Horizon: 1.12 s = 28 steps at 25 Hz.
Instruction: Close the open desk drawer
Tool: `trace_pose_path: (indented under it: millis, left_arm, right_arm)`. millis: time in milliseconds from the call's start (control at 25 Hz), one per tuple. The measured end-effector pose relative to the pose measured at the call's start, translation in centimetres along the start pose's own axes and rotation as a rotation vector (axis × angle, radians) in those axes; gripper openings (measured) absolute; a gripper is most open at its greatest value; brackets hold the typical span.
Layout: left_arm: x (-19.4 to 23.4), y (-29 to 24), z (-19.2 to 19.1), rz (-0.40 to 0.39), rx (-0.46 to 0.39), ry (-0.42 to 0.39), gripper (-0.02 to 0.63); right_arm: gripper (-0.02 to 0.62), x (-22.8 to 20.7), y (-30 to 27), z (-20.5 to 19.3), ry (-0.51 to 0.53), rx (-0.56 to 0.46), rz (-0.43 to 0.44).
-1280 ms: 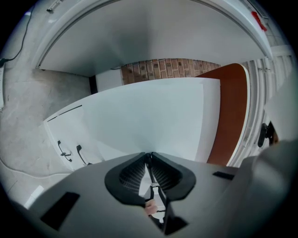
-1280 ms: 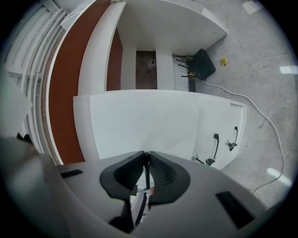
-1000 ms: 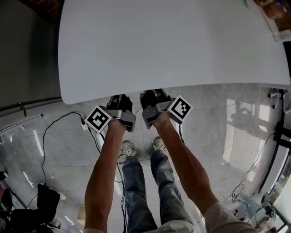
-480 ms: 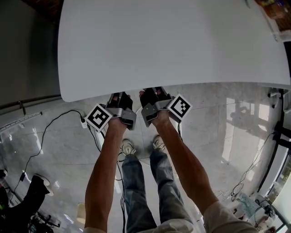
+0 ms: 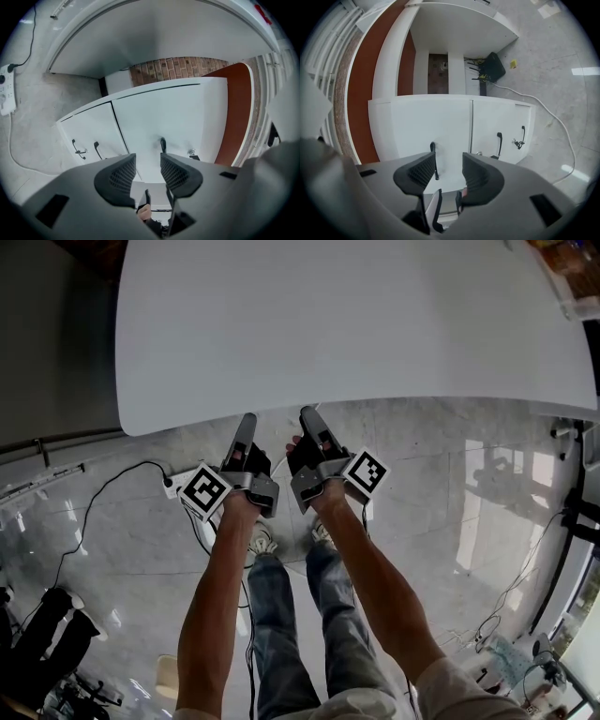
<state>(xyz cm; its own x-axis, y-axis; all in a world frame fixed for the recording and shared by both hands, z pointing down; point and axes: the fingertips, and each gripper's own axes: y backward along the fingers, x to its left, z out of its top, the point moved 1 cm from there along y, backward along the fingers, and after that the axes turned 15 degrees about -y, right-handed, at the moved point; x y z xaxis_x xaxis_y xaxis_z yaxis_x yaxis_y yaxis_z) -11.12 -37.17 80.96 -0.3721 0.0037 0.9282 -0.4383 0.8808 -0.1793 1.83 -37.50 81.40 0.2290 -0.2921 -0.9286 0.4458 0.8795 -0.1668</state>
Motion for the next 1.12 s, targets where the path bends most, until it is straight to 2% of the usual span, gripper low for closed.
trace_pose_path:
  millis: [240,320,360,520,640,840,920,1000,1120]
  left_arm:
    - [0.1,0.8,-0.8,0.004,0.006,-0.009,0.158]
    - [-0.9,2.2,-1.9,-0.024,-0.003,0.008,0.156]
    - [-1.5,3.1,-2.4,-0.034,-0.006,0.003,0.143]
    - [-2.3,6.2,-3.3,-0.015,0.010,-0.141,0.017]
    - [-3.3,7.5,-4.0,-0.033,0.011,-0.148,0.012]
    - [-5.2,8.9,-4.7,-0.038,0.016,-0.158,0.012]
    - [-6.1,9.3,-4.4,-0.044,0.018,-0.182,0.012]
    - [-7.1,9.9,-4.1,-0.050,0.038,-0.232,0.012]
    - [-9.6,10.9,-3.4,-0.067,0.071,-0.384,0.012]
  right_arm:
    - [0.178,0.1,0.3,-1.0,0.031,0.038,0.005]
    - [0.177,0.2,2.0,-1.8,0.050,0.054,0.010]
    - [0.167,0.3,3.0,-2.2,0.059,0.058,0.011]
    - [0.073,0.6,6.1,-3.2,0.082,0.056,0.009]
    - [0.017,1.4,7.9,-3.6,0.093,0.057,0.022]
    - [0.017,2.9,10.0,-4.1,0.125,0.065,0.030]
    - [0.017,4.0,10.3,-4.6,0.186,0.081,0.026]
    - [0.017,4.7,10.9,-5.3,0.292,0.107,-0.013]
    - [0.017,6.4,12.2,-6.4,0.545,0.148,-0.078]
